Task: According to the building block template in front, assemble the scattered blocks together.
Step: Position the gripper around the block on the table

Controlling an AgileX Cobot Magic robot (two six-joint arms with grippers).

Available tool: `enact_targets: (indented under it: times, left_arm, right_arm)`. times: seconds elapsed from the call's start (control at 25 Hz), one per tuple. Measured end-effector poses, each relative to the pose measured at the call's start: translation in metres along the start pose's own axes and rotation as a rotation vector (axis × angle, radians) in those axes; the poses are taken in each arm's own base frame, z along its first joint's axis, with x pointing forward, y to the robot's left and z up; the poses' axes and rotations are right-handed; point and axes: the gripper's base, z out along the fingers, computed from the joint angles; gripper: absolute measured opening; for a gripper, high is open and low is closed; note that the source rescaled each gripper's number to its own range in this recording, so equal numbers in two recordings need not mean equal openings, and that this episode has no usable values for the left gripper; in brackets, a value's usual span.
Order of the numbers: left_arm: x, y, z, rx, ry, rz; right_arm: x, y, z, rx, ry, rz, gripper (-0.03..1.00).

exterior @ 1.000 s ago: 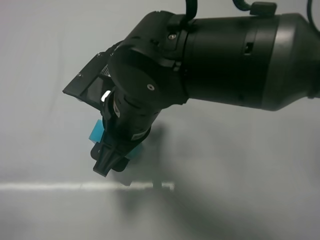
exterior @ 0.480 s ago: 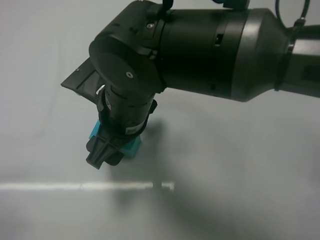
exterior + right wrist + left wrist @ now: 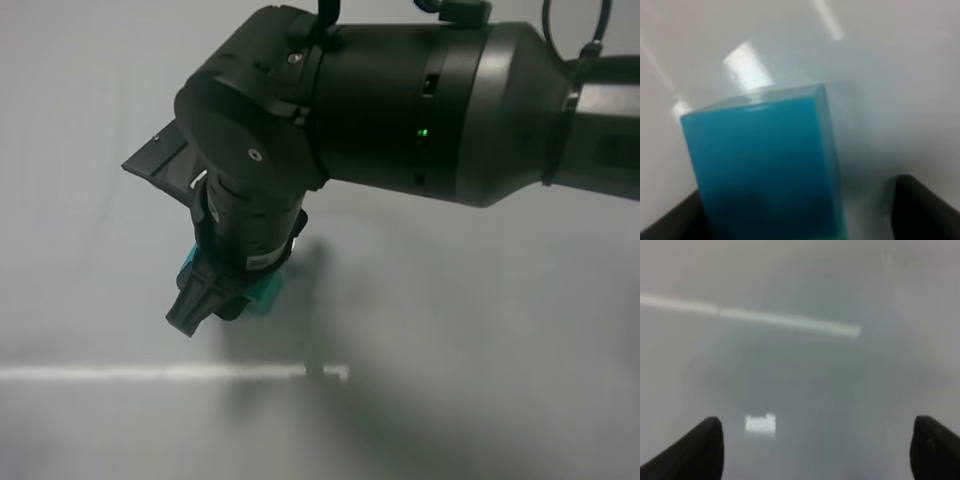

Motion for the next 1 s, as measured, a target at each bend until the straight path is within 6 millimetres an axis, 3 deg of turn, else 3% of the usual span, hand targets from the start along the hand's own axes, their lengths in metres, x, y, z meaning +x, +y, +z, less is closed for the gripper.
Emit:
enact_targets:
  times: [0.12,0.4,0.56,1.0]
  left_arm:
    - [0.0,0.0,0.0,0.001,0.0,0.0]
    - [0.0,0.0,0.0,0.001,0.0,0.0]
    - [0.0,0.0,0.0,0.001,0.0,0.0]
    - [0.0,0.0,0.0,0.001,0.0,0.0]
  right_arm:
    - [0.0,0.0,0.0,0.002,0.001,-0.002,0.0]
    - [0.001,-0.005,0.0,0.052,0.012,-0.049,0.0]
    - [0.002,-0.007,-0.003,0.062,0.02,-0.164,0.0]
    - [0.01,-0.031,-0.04,0.15,0.089,-0.497,0.0]
